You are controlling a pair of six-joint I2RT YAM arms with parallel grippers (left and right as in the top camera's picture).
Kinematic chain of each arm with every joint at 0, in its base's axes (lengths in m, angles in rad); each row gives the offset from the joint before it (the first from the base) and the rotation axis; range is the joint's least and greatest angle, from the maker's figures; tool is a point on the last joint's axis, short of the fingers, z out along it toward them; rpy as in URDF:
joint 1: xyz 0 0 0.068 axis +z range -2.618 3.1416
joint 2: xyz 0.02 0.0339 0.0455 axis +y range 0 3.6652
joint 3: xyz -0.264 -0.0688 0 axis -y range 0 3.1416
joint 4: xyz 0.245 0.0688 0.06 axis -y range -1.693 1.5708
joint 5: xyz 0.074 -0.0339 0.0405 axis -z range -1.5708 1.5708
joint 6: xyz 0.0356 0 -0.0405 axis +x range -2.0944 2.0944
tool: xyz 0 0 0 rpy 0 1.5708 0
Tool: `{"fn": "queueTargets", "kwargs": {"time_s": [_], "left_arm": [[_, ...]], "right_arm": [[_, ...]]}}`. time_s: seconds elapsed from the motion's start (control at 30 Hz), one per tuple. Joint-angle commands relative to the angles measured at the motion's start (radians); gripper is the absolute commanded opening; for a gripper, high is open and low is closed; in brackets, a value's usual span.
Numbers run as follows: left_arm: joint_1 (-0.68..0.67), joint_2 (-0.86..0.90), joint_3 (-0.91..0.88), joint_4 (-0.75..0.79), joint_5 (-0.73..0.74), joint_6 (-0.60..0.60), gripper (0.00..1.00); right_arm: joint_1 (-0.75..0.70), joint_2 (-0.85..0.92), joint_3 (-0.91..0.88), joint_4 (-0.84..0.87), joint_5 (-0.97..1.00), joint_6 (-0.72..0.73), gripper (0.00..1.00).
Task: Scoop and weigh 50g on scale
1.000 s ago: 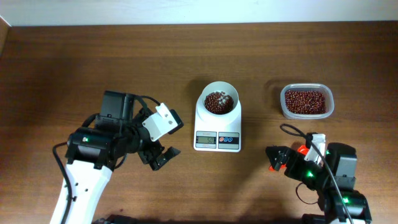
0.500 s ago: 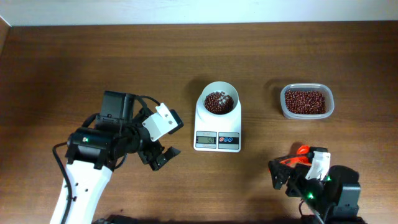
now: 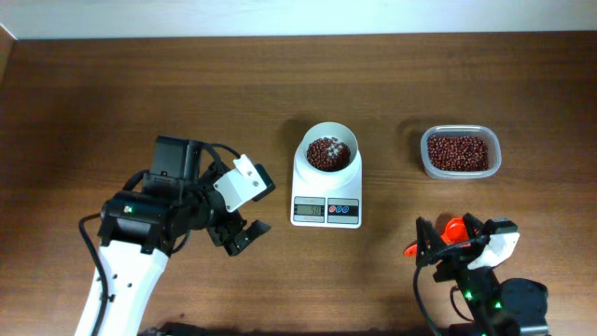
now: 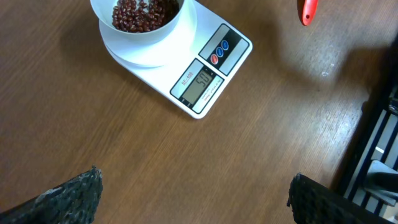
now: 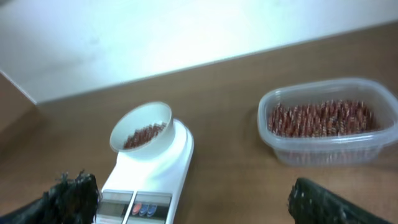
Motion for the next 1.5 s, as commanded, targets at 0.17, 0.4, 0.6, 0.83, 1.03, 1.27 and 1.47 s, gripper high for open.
{"fn": "queueTargets", "kwargs": {"time_s": [0.17, 0.4, 0.6, 0.83, 1.03, 1.27, 1.47], "left_arm": [[0.005, 0.000, 0.015, 0.001, 0.007, 0.020, 0.99], [0.005, 0.000, 0.015, 0.001, 0.007, 0.020, 0.99], [0.005, 0.000, 0.015, 0.001, 0.007, 0.020, 0.99], [0.005, 0.000, 0.015, 0.001, 0.007, 0.020, 0.99], [0.005, 0.000, 0.015, 0.001, 0.007, 0.020, 0.99], [0.005, 0.000, 0.015, 0.001, 0.007, 0.020, 0.99], [0.005, 0.000, 0.015, 0.001, 0.007, 0.020, 0.99]], "right_arm": [[-0.067, -0.011, -0.135, 0.195, 0.024, -0.008, 0.99], [-0.114, -0.011, -0.135, 0.214, 0.035, -0.020, 0.99], [-0.114, -0.011, -0.138, 0.249, 0.062, -0.045, 0.99], [-0.137, -0.011, -0.200, 0.331, 0.053, -0.045, 0.99], [-0.139, -0.011, -0.262, 0.425, 0.047, -0.043, 0.99], [-0.139, -0.011, -0.262, 0.372, 0.074, -0.081, 0.99], [-0.139, -0.011, -0.262, 0.369, 0.096, -0.158, 0.99]]}}
